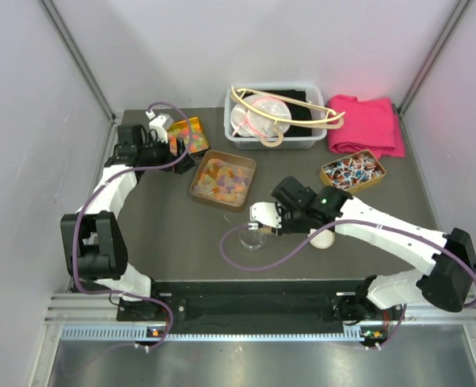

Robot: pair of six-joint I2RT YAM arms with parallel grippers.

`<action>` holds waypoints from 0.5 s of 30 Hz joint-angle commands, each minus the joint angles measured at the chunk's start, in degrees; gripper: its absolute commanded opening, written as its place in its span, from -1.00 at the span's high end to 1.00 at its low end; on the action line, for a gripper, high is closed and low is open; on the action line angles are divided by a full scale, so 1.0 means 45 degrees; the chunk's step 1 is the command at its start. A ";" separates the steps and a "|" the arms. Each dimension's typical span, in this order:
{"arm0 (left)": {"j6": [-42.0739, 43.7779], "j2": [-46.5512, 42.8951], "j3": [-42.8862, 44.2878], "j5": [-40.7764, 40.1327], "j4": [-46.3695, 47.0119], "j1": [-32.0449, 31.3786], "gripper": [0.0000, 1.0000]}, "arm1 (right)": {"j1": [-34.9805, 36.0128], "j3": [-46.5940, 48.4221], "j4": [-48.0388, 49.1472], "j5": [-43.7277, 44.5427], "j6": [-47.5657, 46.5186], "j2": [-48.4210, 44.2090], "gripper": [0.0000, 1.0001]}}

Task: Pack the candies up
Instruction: Place the fake candies in the packing bottle.

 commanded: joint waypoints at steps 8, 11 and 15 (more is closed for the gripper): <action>0.0427 -0.0195 0.0217 -0.0122 0.0181 0.0123 -0.98 | 0.1347 0.0663 -0.0503 0.2205 -0.0905 0.0760 1.00; 0.0427 -0.0176 0.0178 -0.0161 0.0259 0.0123 -0.98 | 0.1699 0.0761 -0.0503 0.2537 -0.0983 0.1072 1.00; 0.0290 -0.0117 0.0119 -0.0142 0.0395 0.0123 -0.98 | 0.2110 0.1092 -0.0484 0.2967 -0.1042 0.1482 1.00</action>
